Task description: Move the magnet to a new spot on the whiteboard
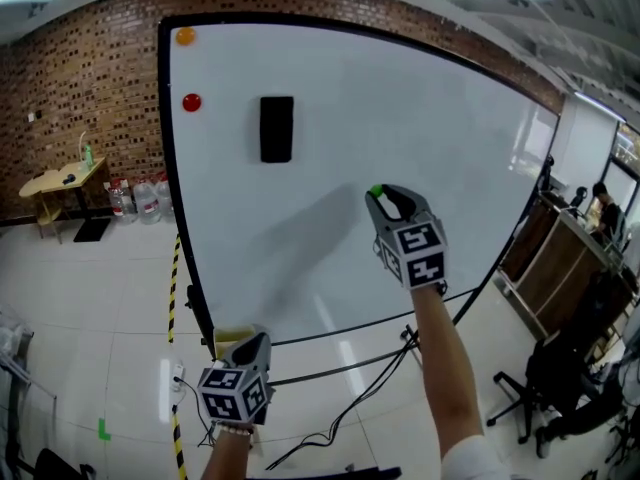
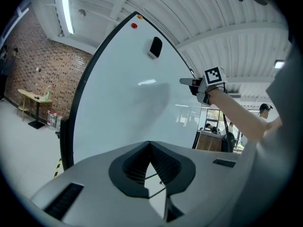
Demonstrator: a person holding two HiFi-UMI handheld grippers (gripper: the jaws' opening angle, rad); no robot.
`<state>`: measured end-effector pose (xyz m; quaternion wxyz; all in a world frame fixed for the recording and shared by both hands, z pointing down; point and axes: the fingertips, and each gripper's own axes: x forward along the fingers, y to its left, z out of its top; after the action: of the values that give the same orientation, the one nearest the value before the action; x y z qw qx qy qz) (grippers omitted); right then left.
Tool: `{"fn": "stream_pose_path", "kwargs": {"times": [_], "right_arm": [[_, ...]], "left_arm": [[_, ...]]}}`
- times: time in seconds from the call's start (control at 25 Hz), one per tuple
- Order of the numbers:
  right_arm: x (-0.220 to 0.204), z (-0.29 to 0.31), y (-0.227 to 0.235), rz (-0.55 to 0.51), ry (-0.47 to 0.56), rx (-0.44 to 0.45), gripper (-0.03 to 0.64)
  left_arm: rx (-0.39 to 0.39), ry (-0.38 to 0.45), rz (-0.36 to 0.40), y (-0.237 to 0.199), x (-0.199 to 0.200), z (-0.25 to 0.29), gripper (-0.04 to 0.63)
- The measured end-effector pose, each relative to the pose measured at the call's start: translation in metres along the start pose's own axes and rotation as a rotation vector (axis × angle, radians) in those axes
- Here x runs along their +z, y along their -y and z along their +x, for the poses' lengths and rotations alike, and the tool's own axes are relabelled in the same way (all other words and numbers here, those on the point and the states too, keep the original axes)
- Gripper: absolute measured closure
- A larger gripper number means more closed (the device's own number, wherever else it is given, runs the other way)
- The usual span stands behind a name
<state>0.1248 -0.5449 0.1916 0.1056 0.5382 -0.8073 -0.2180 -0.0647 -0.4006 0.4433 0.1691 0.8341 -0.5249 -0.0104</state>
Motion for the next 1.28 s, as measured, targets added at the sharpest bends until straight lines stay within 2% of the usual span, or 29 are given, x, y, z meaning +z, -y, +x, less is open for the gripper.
{"fn": "stream_pose_path", "kwargs": {"times": [0.32, 0.88, 1.04, 1.28], "right_arm": [[-0.001, 0.043, 0.003, -0.019, -0.015, -0.014, 0.483], [0.001, 0.06, -0.001, -0.035, -0.018, -0.029, 0.471], [0.006, 0.04, -0.003, -0.005, 0.003, -0.021, 0.46], [0.0, -0.018, -0.023, 0.109, 0.057, -0.003, 0.462]], "left_arm": [[0.049, 0.007, -0.013, -0.017, -0.003, -0.01, 0.597], [0.079, 0.003, -0.026, -0.028, -0.005, -0.015, 0.597], [0.055, -0.008, -0.012, -0.02, -0.005, -0.01, 0.597], [-0.003, -0.023, 0.009, -0.011, 0.001, 0.0, 0.597]]}}
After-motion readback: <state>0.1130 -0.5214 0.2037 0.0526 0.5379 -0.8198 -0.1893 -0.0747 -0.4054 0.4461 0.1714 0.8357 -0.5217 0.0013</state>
